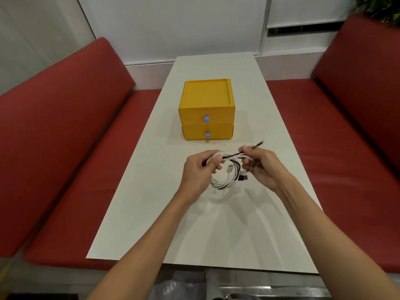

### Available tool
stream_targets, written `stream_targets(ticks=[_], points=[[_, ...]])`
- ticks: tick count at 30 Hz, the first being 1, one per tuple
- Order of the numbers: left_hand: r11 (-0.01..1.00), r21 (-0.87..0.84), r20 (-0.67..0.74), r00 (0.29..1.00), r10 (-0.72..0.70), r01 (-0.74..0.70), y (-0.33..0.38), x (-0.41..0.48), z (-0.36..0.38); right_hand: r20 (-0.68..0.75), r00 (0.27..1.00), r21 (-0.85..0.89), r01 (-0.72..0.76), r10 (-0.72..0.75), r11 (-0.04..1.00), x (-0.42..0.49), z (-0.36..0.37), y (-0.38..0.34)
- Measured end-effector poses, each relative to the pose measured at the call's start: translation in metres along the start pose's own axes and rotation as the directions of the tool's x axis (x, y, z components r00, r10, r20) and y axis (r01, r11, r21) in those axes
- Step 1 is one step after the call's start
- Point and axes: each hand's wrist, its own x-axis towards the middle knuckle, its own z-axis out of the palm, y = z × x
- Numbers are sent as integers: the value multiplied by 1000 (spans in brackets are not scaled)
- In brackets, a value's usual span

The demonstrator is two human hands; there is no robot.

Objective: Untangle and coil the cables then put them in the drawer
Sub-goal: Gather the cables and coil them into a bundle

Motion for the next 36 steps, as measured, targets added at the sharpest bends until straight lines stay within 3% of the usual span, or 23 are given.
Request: stream_targets(ticks=[3,6,8,12,17,21,24,26,27,29,31,34,36], points=[[983,-163,20,996,-84,86,-1,-4,-2,49,999,-72,7,-3,997,0,-4,-7],[872,-341,161,936,-313,350,-1,-3,-4,89,996,-211,21,-2,977,2,-5,-16],[840,-271,266,875,-403,470,2,-1,-6,129,992,-319,26,17,947,3,-2,-19],[923,-81,342,881,-329,376,8,2,-8,181,983,-429,69,11,900,0,11,-19],[913,-201,272,915,-297,356,9,4,-6,131,970,-577,242,-204,780,-4,12,-22],[900,-253,231,926,-299,354,8,1,-4,8,953,-656,234,-303,717,-7,8,-13],[874,-344,154,938,-309,345,7,1,-5,-160,953,-524,138,-256,840,-15,8,-1],[852,-408,109,944,-313,330,5,1,-5,-244,970,-257,-50,-15,965,-20,10,8],[849,-419,91,945,-313,322,4,1,-4,-200,969,-125,-174,147,977,-23,11,12],[862,-403,76,950,-303,307,3,-1,-2,33,933,11,-360,360,933,-28,15,19],[884,-368,56,956,-287,287,0,-4,1,199,922,75,-352,332,933,-30,20,20],[941,-224,-28,964,-265,253,-4,-8,0,95,984,168,-166,151,972,-27,28,20],[963,-102,-74,964,-257,249,-8,-12,0,45,997,113,-70,66,991,-27,27,21]])
